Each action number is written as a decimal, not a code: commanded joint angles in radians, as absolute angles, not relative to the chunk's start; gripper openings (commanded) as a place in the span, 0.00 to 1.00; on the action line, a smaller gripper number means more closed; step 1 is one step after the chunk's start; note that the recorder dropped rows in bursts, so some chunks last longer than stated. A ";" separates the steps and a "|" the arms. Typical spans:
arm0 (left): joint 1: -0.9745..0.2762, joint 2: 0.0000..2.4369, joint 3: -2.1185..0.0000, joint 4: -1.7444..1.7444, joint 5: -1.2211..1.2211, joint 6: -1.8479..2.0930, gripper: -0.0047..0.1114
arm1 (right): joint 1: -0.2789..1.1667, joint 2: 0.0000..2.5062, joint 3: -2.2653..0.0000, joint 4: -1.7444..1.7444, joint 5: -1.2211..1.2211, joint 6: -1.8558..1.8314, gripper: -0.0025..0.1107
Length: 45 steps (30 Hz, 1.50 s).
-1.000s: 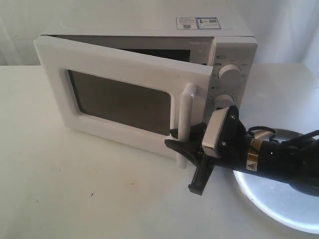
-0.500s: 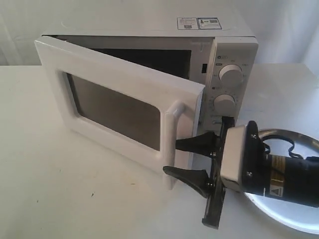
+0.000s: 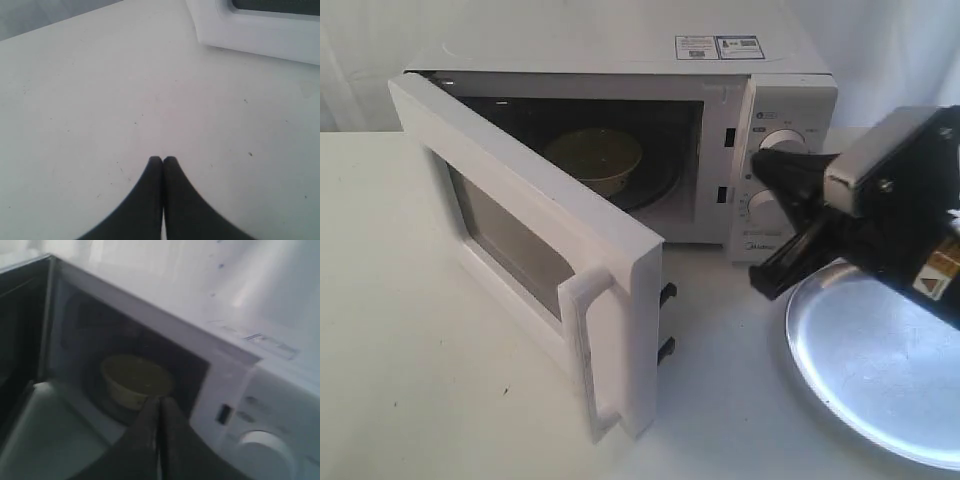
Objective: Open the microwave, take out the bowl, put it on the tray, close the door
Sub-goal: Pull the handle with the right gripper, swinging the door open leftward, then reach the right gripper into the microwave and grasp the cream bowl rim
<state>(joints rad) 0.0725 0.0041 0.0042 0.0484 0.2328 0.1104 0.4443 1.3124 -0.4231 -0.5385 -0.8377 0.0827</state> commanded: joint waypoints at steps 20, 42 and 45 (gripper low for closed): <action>0.069 0.000 0.000 0.045 0.232 0.109 0.04 | 0.715 1.789 -0.763 -0.365 -1.096 -0.345 0.23; 0.069 0.000 0.000 0.045 0.232 0.109 0.04 | 0.717 2.265 -1.439 -0.132 -0.406 -0.261 0.48; 0.069 0.000 0.000 0.045 0.232 0.109 0.04 | 0.717 2.262 -1.444 -0.147 -0.311 -0.265 0.25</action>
